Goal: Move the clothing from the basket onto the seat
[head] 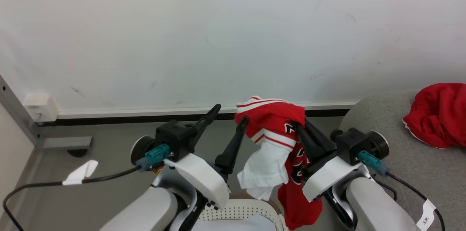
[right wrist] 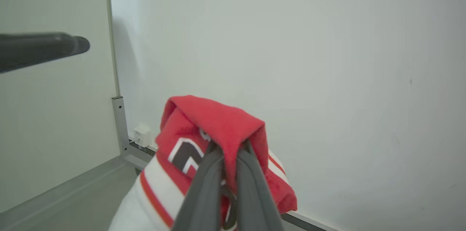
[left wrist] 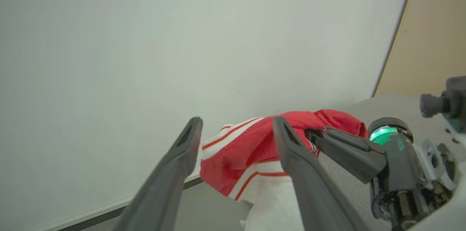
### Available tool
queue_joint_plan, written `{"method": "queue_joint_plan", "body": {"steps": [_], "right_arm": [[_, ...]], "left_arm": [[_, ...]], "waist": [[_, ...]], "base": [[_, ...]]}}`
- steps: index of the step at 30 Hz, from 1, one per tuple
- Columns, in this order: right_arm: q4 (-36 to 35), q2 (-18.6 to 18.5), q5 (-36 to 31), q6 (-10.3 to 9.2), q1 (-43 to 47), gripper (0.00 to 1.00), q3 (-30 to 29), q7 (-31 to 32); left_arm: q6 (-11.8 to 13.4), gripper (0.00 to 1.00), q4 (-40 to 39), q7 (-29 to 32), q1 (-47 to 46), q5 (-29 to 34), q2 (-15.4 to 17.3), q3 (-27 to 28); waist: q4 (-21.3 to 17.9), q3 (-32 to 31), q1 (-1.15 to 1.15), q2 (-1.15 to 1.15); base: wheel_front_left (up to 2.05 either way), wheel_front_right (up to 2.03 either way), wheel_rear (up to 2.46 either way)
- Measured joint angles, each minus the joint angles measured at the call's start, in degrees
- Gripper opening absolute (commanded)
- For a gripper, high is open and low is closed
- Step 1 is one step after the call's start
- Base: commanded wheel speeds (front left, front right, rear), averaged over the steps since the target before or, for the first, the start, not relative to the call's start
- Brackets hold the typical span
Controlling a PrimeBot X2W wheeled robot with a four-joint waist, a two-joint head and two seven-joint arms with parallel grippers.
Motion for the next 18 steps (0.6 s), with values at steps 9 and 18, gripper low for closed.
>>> {"method": "queue_joint_plan", "body": {"steps": [9, 18], "right_arm": [[-2.45, -0.01, -4.30, 0.01, -0.01, 0.00, -6.67, 0.00], [-5.49, -0.01, -7.56, 0.01, 0.51, 0.00, -8.57, 0.00]], "left_arm": [[0.08, 1.00, -0.20, -0.03, 1.82, -0.49, 0.58, -0.51], [0.27, 1.00, -0.18, -0.86, 3.50, -1.29, 0.83, -1.02]], "waist": [[-2.46, 0.74, 0.00, 0.00], [-7.31, 1.58, 0.00, 0.00]], "base": [[0.00, 0.00, 0.00], [0.00, 0.00, 0.00]]}}
